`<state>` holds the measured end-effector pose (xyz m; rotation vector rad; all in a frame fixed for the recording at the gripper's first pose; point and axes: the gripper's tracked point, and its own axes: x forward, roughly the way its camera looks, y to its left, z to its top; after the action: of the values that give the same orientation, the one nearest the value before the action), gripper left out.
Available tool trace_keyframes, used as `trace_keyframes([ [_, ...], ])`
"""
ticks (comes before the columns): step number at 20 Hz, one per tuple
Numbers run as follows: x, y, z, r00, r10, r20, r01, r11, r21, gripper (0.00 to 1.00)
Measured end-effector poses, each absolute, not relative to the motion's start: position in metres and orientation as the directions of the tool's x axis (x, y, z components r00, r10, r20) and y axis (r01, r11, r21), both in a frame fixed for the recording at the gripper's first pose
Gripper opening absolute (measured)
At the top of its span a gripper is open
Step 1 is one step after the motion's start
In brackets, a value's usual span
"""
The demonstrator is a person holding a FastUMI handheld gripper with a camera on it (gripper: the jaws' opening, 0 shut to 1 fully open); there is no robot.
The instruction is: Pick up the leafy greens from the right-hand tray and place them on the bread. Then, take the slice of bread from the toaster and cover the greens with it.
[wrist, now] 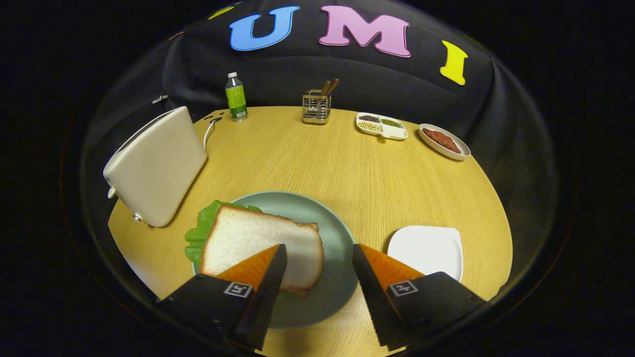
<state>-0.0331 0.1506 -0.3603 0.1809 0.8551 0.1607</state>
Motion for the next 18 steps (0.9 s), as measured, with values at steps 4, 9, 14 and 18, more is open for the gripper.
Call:
trace_keyframes([
  [4, -0.025, 0.144, -0.348, 0.669, 0.213, -0.712, -0.055, 0.970, 0.238, 1.00],
  [9, -0.017, 0.133, -0.317, 0.716, 0.227, -0.660, -0.057, 0.962, 0.268, 1.00],
  [14, -0.004, 0.116, -0.259, 0.790, 0.229, -0.569, -0.057, 0.951, 0.304, 1.00],
  [18, 0.001, 0.096, -0.200, 0.862, 0.217, -0.458, -0.089, 0.955, 0.284, 0.99],
])
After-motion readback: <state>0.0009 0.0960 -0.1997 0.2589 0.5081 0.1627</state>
